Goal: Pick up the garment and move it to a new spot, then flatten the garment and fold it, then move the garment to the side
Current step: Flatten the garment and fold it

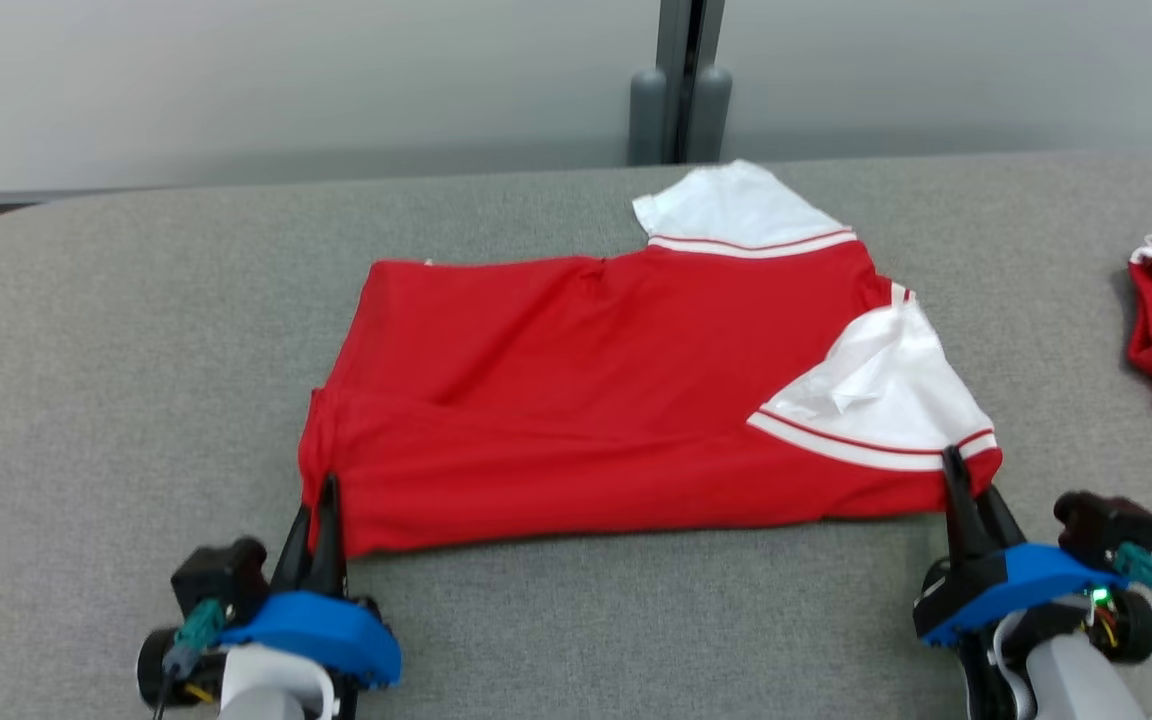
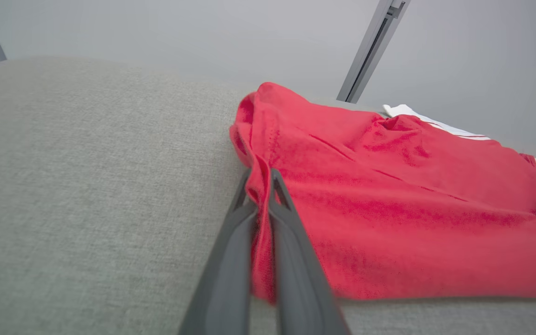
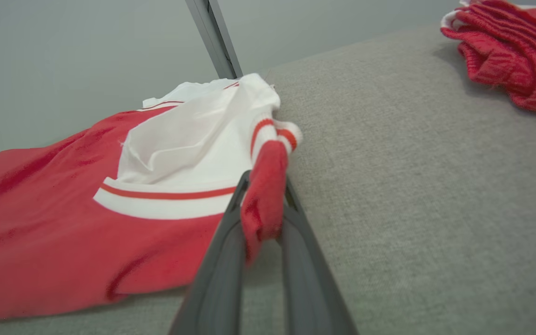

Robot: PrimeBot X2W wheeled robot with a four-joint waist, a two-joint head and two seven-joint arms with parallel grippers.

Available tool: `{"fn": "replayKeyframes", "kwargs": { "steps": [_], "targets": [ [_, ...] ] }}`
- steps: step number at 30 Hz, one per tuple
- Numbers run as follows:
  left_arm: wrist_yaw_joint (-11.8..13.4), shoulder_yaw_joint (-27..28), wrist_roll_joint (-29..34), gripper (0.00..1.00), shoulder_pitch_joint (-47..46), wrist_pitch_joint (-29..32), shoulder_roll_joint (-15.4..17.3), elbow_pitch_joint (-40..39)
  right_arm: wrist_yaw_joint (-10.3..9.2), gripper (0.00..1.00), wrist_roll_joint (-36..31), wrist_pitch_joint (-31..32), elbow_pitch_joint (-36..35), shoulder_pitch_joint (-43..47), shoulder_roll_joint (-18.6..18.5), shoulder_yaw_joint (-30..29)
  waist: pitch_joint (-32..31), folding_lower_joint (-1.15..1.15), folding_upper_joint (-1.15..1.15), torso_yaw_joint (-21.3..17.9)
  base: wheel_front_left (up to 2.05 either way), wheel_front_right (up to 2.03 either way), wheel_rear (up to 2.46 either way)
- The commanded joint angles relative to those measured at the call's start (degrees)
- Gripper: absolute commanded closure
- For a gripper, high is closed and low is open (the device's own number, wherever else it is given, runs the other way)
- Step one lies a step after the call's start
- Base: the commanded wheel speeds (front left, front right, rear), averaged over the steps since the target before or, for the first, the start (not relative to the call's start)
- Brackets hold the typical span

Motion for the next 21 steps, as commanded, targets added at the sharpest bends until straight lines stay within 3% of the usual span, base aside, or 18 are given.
{"fn": "replayKeyframes", "kwargs": {
  "steps": [1,10,11,12,13,18,21],
  "targets": [
    [-0.1,0.9,0.5,1.0,1.9,0.0,0.2,-0.2,0.0,1.0,1.2,0.0,-0.8,2.0,-0.3,0.3,-2.3,-0.01,0.0,-0.7,0.0,0.0,0.0],
    [0.5,-1.1,-2.0,1.0,10.0,0.0,0.1,1.7,0.0,0.98,5.4,0.0,-3.9,11.0,-2.2,2.4,-6.1,-0.01,0.0,-0.3,0.0,0.0,0.0],
    [0.7,-1.6,-2.3,0.84,10.0,0.0,0.2,1.7,0.0,0.19,5.7,0.0,-4.0,11.7,-2.2,2.3,-6.0,-0.01,0.0,-0.3,0.0,0.0,0.0],
    [1.1,-1.8,-2.7,0.22,9.9,0.0,0.2,1.5,0.0,0.0,5.8,0.0,-3.8,12.0,-2.1,2.2,-5.7,-0.01,0.0,-0.4,0.0,0.0,0.0],
    [1.6,-2.0,-2.9,0.0,9.7,0.0,0.2,1.3,0.0,0.0,5.7,0.0,-3.8,12.0,-2.3,2.2,-5.3,-0.01,0.0,-0.4,0.0,0.0,0.0],
    [4.2,-1.0,-1.1,0.0,6.0,0.0,0.1,-2.0,0.0,0.0,3.8,0.0,-5.3,8.8,-3.1,1.5,-2.1,-0.01,0.0,-0.3,0.0,0.0,0.0],
    [4.1,-0.2,0.1,0.0,1.5,0.0,0.8,-2.5,0.0,0.0,2.2,0.0,-6.1,6.1,-3.9,2.0,0.5,-0.01,0.0,-0.3,0.0,0.0,0.0]
  ]
}}
